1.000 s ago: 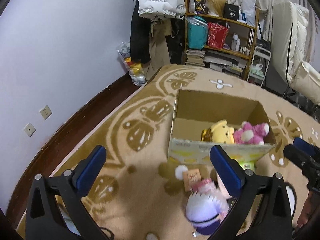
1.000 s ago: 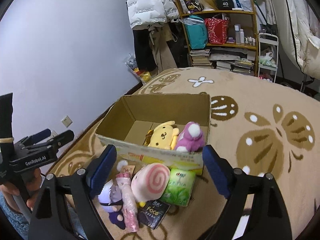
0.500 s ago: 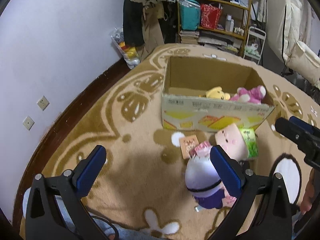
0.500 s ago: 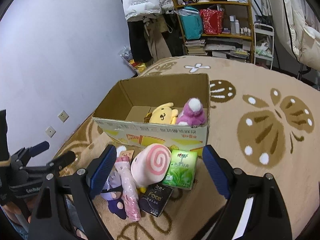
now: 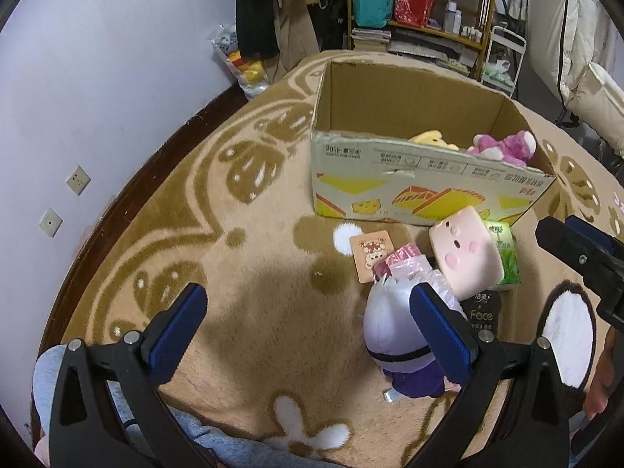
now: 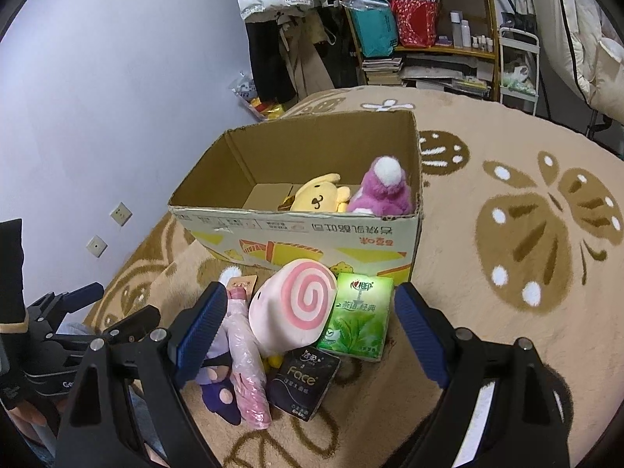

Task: Organize soft objects
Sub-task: 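Lower the left tool onto the white-haired doll while the right tool lowers onto the swirl cushion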

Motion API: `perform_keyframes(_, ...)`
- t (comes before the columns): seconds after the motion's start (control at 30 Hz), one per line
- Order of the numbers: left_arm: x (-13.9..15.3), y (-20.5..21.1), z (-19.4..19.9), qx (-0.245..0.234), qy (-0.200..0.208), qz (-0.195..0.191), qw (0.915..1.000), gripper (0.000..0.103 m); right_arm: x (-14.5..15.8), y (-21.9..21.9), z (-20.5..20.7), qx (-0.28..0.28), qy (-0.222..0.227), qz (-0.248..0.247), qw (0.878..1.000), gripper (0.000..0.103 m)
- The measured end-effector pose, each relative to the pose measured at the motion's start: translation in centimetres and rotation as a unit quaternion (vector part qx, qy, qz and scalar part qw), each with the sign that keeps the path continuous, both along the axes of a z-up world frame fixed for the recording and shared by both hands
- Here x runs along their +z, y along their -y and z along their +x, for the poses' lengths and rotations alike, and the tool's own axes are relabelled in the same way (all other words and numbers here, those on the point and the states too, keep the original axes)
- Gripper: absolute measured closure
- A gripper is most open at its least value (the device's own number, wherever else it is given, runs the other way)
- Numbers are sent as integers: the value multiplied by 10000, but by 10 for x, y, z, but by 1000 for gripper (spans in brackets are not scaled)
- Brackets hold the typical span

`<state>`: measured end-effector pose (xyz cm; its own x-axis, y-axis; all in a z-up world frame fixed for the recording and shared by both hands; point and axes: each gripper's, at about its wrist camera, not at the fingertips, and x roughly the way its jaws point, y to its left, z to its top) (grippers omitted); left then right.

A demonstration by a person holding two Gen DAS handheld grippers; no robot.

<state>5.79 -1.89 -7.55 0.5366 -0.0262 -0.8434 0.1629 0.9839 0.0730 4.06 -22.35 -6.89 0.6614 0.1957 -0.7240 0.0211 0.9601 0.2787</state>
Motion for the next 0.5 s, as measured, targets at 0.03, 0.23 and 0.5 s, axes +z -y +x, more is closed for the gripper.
perform_keyframes(0.03,-2,1,1,-6,-40,2,10000,0,-1,0,1,1,-15,12,10000,11)
perform_keyframes(0.23,-10,4,5,-50,-177,39,9998,0,-9,0,10,89,-100,95,9999,11)
perform_keyframes(0.5,-17,10,8,-205,-312,57,9993,0,-23,0,21,173,-267,173,9993,11)
